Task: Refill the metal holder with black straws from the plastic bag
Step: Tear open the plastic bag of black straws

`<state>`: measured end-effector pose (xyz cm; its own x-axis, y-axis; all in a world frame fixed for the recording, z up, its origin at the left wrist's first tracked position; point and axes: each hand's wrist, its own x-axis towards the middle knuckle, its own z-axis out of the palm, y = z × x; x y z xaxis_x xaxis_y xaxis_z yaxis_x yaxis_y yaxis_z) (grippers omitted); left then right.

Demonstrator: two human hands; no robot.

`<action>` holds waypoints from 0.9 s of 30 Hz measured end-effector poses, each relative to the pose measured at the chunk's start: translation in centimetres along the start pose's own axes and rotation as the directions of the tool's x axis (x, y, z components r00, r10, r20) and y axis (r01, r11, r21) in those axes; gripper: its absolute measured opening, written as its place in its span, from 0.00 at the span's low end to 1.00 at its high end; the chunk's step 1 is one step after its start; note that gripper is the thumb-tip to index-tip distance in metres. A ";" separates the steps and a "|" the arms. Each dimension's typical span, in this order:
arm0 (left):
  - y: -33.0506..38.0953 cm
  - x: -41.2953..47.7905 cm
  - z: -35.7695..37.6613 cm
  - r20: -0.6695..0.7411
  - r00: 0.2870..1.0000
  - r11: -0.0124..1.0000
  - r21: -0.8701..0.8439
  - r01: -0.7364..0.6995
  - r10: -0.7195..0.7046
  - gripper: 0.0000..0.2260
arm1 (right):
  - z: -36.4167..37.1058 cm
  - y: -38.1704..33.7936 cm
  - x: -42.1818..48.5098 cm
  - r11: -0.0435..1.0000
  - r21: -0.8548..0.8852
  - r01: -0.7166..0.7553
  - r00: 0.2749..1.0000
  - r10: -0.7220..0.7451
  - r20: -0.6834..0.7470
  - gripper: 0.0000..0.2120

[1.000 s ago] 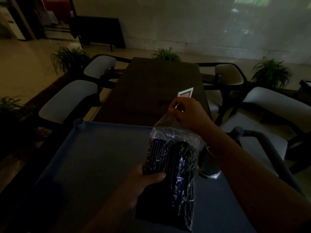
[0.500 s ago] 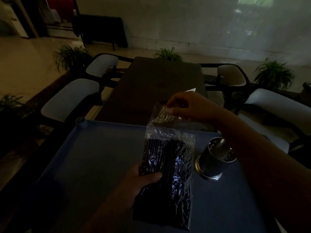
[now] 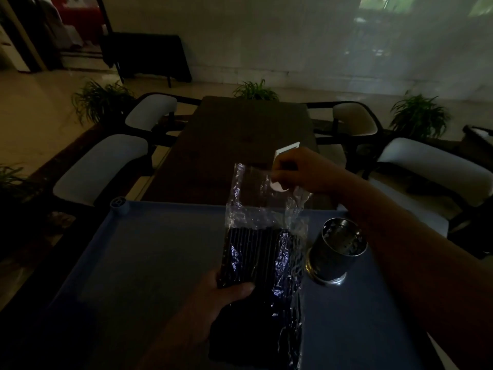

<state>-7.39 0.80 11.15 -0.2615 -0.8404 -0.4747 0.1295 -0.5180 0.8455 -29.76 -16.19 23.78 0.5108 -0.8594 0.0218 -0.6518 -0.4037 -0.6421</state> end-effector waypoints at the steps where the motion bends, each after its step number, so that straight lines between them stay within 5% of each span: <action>1: -0.1 0.0 0.0 -0.002 1.000 1.000 -0.001 -0.003 0.003 0.24 | -0.1 0.2 0.2 1.000 0.005 -0.001 1.000 0.001 0.002 0.08; 12: -0.1 0.0 -0.4 0.037 0.999 1.000 -0.030 0.002 -0.001 0.35 | 0.7 2.3 2.1 0.993 0.049 -0.107 0.994 0.107 -0.005 0.06; 18: 0.0 -0.1 -0.1 0.089 0.995 0.998 -0.050 -0.030 0.035 0.15 | 2.4 3.1 2.1 0.987 -0.055 -0.153 0.988 0.153 0.005 0.08; 23: 1.1 0.3 -1.7 0.036 0.999 0.999 -0.035 -0.029 0.030 0.32 | 1.6 2.7 1.5 0.963 -0.243 -0.119 0.953 0.041 -0.301 0.07; 27: 2.5 1.1 -2.6 0.023 0.999 0.994 -0.109 -0.026 0.029 0.35 | 1.6 1.5 -1.8 0.937 -0.341 -0.076 0.769 -0.163 -0.618 0.09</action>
<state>-4.86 -1.85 12.08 -0.2799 -0.8510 -0.4444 0.2394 -0.5102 0.8261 -30.74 -14.71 21.57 0.1524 -0.7892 0.5949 -0.8406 -0.4200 -0.3420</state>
